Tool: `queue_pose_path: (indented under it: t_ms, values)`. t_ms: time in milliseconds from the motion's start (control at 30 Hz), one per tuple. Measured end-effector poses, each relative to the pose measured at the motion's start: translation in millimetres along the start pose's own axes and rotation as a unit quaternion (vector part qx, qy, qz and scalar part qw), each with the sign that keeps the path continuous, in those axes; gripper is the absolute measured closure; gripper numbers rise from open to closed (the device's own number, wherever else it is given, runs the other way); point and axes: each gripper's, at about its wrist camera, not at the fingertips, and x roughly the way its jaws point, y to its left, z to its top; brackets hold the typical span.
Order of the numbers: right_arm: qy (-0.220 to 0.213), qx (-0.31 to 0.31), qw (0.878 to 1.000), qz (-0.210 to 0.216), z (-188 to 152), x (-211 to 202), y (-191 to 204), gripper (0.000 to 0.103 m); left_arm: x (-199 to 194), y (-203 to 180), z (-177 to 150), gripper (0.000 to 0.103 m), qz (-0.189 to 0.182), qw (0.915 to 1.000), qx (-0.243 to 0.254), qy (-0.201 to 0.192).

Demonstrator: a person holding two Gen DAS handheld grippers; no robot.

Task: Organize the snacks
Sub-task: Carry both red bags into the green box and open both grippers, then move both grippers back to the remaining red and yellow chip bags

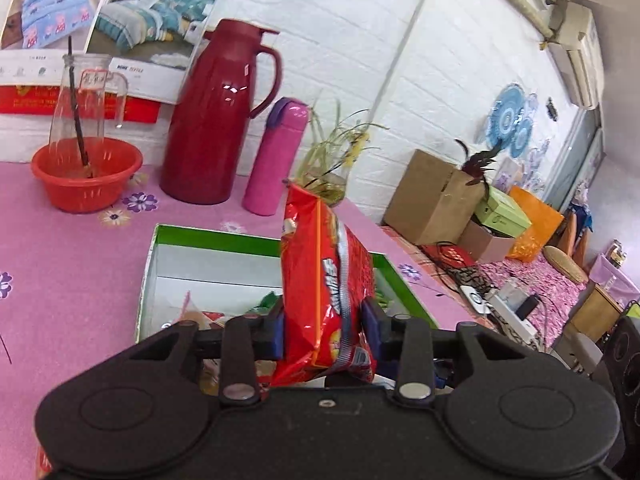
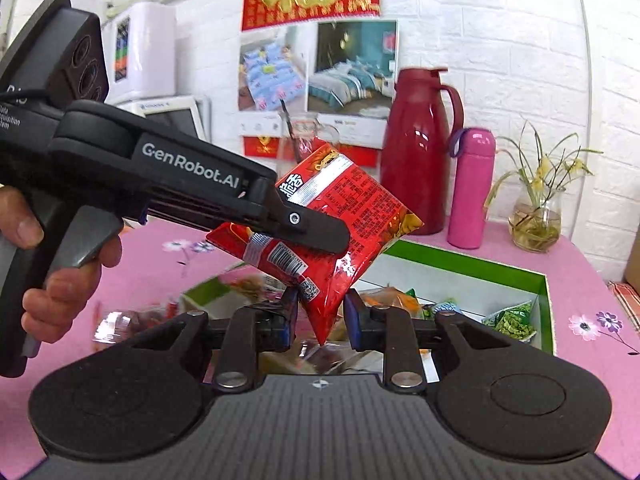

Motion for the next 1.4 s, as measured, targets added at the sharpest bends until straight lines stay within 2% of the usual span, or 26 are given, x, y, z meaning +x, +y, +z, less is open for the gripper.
queue_pose_path:
  t_ms: [33,67,100,167,367,633,800,933,1100,1200,1400]
  values:
    - [0.007,-0.007,1.0,-0.008,-1.1,7.1,-1.2,0.055,6.0,4.8,-1.1,0.049,0.014,0.9999,-0.001,0.0]
    - [0.014,-0.015,1.0,-0.019,-2.6,14.3,-1.4,0.042,9.7,8.0,-2.5,0.009,0.028,0.9996,0.0,-0.002]
    - [0.021,-0.026,0.999,-0.032,-4.6,20.2,-1.8,0.026,11.1,10.3,-4.5,0.0,0.043,0.999,0.0,-0.007]
    - [0.027,-0.035,0.998,-0.054,-8.5,25.6,-3.5,0.017,11.5,14.6,-8.1,0.0,0.06,0.998,0.006,-0.014]
    - [0.03,-0.013,0.999,-0.042,-9.4,16.9,-12.0,0.012,3.6,18.6,-9.7,0.0,0.061,0.9981,-0.003,-0.004]
    - [-0.027,-0.029,0.998,-0.04,-2.1,-49.4,-2.7,0.005,-40.9,-6.8,-22.1,0.0,0.053,0.9985,-0.005,-0.013]
    - [-0.036,-0.033,0.998,-0.037,-13.3,-83.7,2.9,0.002,-63.2,-20.7,-44.7,0.0,0.044,0.999,0.0,0.002]
    - [-0.022,-0.028,0.999,-0.041,-30.7,-102.5,6.1,0.001,-70.5,-27.8,-64.3,0.0,0.025,0.9995,0.003,0.022]
    - [0.022,0.003,0.999,-0.041,-54.9,-107.1,7.0,0.001,-67.5,-28.9,-81.6,0.0,0.018,0.999,-0.004,0.041]
    - [0.044,0.014,0.998,-0.041,-66.0,-104.2,9.3,0.001,-60.3,-30.8,-89.3,0.0,-0.002,0.9982,-0.01,0.06]
    - [0.088,0.005,0.995,-0.043,-82.4,-95.6,16.9,0.001,-36.0,-46.9,-95.5,0.0,-0.046,0.9947,0.009,0.092]
